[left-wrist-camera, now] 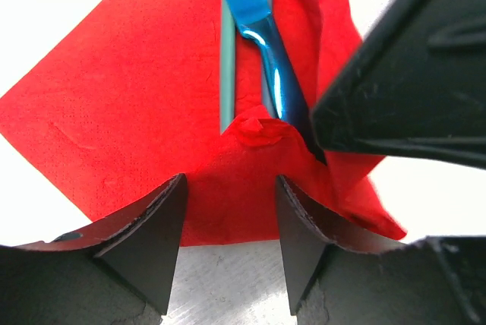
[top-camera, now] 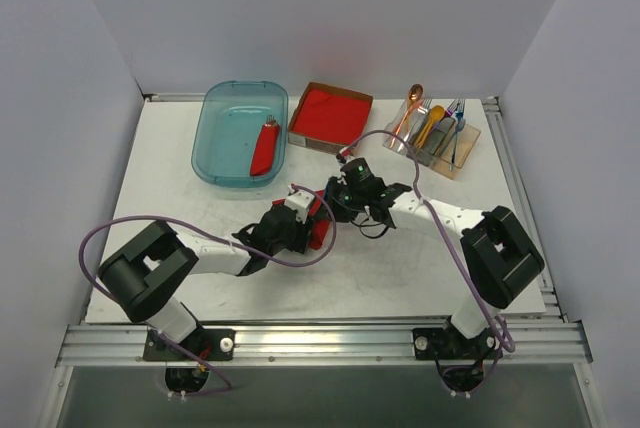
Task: Place the utensils on the paper napkin and roll it up
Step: Roll the napkin at the center of the board.
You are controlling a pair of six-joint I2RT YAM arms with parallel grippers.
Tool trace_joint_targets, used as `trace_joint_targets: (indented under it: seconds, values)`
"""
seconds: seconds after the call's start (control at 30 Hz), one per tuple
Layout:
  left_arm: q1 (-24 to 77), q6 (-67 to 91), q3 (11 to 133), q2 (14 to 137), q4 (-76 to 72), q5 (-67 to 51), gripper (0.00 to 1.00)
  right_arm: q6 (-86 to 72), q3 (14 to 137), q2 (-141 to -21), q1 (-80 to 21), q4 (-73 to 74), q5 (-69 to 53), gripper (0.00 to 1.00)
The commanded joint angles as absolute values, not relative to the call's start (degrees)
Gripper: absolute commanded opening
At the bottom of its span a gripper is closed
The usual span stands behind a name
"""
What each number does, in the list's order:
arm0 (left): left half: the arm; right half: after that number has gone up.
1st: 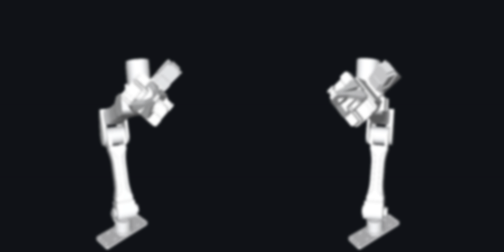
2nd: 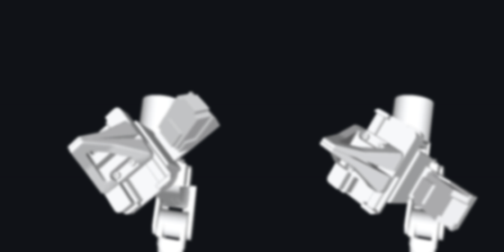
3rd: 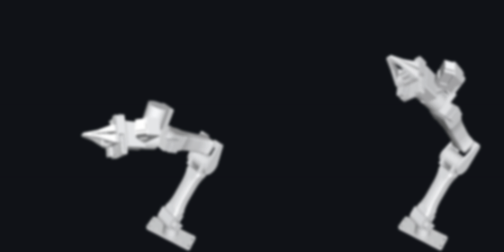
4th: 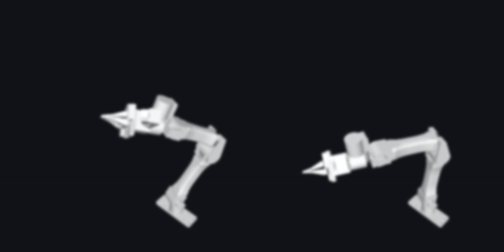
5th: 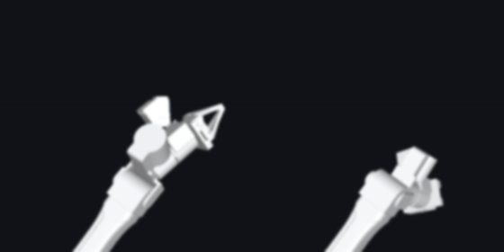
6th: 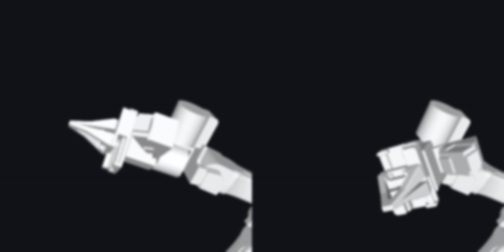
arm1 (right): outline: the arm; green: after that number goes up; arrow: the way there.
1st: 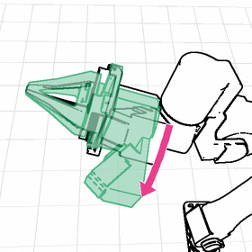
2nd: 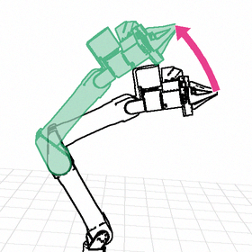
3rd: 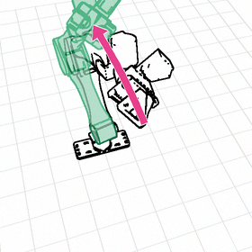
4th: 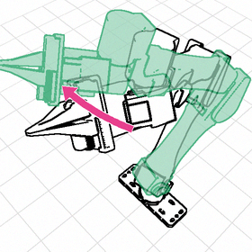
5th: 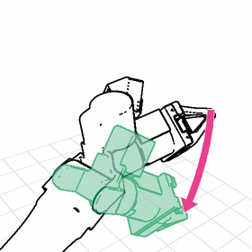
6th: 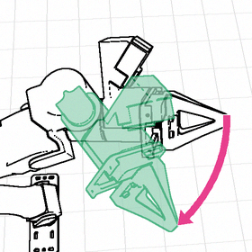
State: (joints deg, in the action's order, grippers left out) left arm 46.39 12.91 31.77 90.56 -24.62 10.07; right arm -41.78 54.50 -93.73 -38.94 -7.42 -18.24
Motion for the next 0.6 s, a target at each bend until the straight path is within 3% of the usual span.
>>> trace_joint_targets:
  seconds: [0.0,0.57]
  values:
    - [46.1,12.9,33.2,91.5,-24.7,10.0,0.58,-40.7,58.1,-94.4,-38.5,-7.3,-18.4,0.00]
    - [46.1,12.7,33.0,90.9,-24.6,9.7,0.57,-40.0,62.6,-101.2,-39.5,-9.0,-20.5,0.00]
